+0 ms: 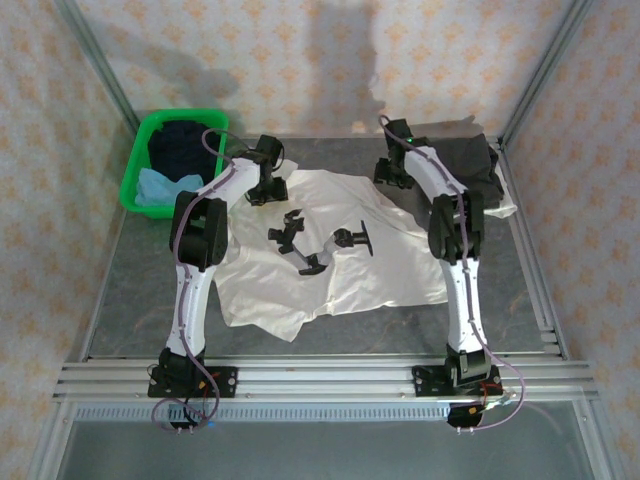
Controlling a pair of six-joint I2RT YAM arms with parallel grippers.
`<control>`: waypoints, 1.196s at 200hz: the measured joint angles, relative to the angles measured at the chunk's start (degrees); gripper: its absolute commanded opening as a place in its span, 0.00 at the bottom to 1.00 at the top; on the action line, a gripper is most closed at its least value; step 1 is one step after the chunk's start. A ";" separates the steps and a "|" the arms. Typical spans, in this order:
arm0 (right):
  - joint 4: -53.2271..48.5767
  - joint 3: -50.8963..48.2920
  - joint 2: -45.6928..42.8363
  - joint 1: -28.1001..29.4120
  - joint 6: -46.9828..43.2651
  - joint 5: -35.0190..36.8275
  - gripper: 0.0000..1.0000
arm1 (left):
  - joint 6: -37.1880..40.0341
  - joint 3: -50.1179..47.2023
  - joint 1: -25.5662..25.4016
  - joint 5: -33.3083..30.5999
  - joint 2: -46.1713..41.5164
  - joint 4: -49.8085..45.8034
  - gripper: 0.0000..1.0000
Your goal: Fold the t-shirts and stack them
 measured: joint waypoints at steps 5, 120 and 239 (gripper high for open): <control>-0.57 0.94 1.31 0.24 0.00 -0.79 0.63 | 0.02 0.00 0.00 0.00 0.00 0.00 0.56; -0.52 -0.42 1.88 3.02 1.64 3.41 0.04 | 0.26 2.49 0.00 1.05 1.11 -2.36 0.54; -6.73 7.87 -3.02 7.54 -2.62 11.06 0.52 | 1.66 4.11 0.37 1.05 1.97 -4.26 0.51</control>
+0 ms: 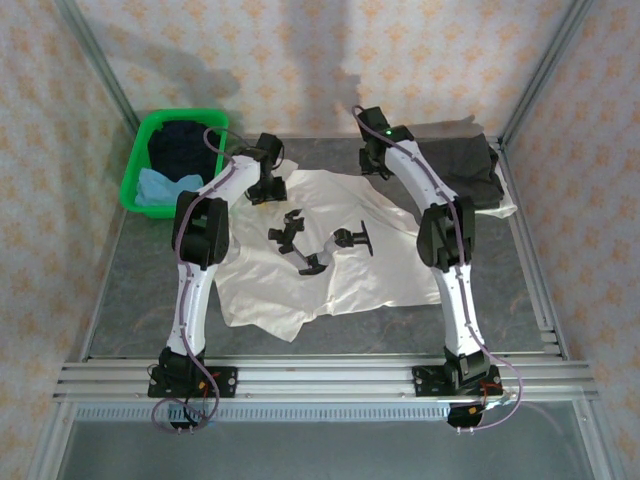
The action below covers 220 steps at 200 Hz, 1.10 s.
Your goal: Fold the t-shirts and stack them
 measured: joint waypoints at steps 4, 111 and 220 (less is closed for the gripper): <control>-0.20 1.16 1.01 -0.11 -0.09 -0.52 0.53 | 0.02 0.00 0.00 0.00 0.00 0.00 0.51; -2.01 2.67 10.14 -0.66 2.05 -5.46 0.01 | 1.11 1.49 0.55 0.26 1.03 -0.44 0.26; 8.41 -41.13 -22.05 23.02 8.15 2.40 0.51 | 1.33 2.27 1.31 1.33 1.53 -0.63 0.17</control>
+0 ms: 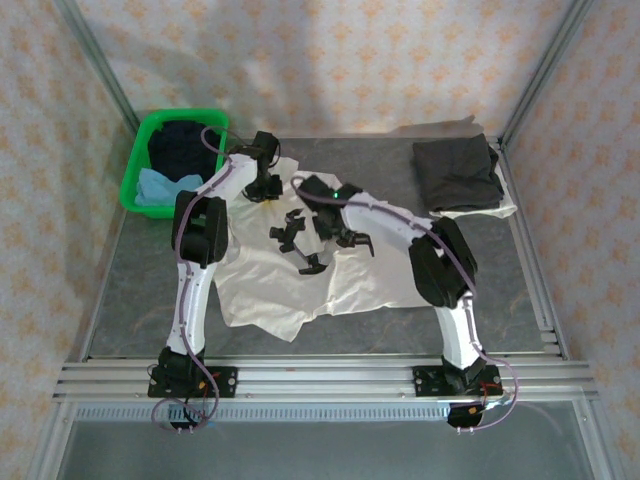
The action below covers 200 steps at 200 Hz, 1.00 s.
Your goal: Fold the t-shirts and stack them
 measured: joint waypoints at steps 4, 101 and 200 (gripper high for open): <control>0.50 -2.21 -1.51 0.24 0.24 -1.01 0.53 | 0.00 0.00 0.04 0.04 0.00 0.00 0.17; 7.37 5.49 4.37 -23.06 -3.76 -6.64 0.72 | -0.07 0.81 0.37 1.36 0.52 -0.26 0.17; 9.09 -0.96 3.98 -23.34 -6.80 -22.60 0.00 | -0.04 1.60 0.52 2.60 0.98 -0.50 0.16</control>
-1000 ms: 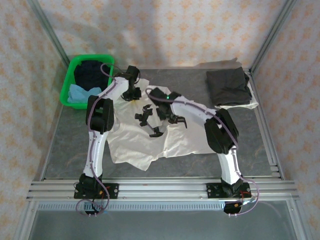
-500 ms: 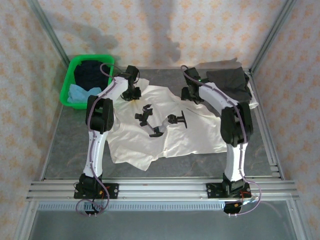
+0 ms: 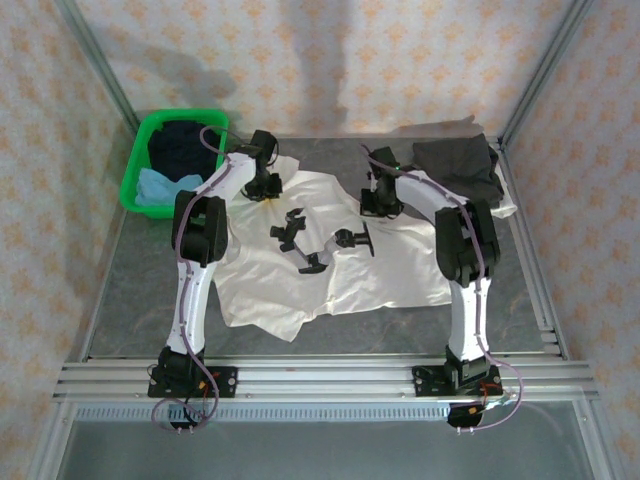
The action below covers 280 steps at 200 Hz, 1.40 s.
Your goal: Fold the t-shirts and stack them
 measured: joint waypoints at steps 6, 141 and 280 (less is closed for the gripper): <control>0.52 -1.90 -1.44 0.35 0.33 -0.07 0.00 | -0.02 0.00 0.02 0.15 0.00 0.02 0.16; 3.58 -12.37 -12.87 6.69 5.84 7.80 0.51 | 0.00 -0.13 0.04 0.39 0.00 0.15 0.15; 1.46 -9.73 -5.55 4.11 2.21 5.68 0.45 | 0.02 -0.17 0.04 0.39 0.00 0.28 0.15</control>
